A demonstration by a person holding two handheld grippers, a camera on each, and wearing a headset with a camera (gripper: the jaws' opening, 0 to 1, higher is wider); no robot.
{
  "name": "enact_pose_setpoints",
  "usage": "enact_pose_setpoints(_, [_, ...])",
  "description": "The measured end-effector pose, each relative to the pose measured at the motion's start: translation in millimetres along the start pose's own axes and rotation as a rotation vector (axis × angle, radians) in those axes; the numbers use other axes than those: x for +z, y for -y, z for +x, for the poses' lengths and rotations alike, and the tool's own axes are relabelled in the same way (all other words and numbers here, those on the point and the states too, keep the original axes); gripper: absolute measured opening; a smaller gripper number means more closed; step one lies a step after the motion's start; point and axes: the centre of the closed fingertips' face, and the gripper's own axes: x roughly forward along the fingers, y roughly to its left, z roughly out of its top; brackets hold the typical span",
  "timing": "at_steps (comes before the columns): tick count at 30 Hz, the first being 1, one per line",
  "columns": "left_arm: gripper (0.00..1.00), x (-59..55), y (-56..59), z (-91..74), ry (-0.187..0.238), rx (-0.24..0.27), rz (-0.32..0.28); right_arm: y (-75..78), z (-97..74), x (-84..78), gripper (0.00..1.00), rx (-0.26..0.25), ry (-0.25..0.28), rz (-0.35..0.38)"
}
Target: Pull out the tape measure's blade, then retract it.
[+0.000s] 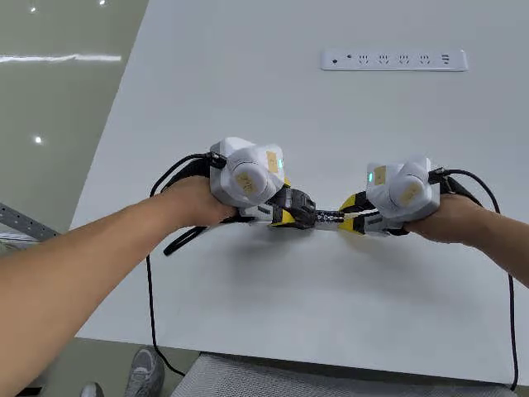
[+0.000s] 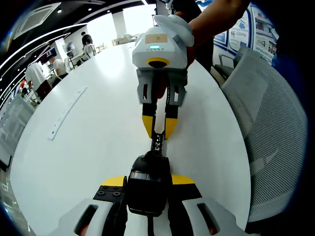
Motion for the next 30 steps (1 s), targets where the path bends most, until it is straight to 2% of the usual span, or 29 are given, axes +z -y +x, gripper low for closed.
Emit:
enact_pose_setpoints(16, [0.27,0.8,0.5,0.6,-0.006,-0.008,0.002,-0.4,-16.9,-19.4,0.1,-0.004,-0.011,0.02])
enact_pose_setpoints(30, [0.27,5.9,5.6,-5.2,-0.014,-0.014,0.007,0.1,-32.0,-34.5,0.1,-0.006,-0.022,0.047])
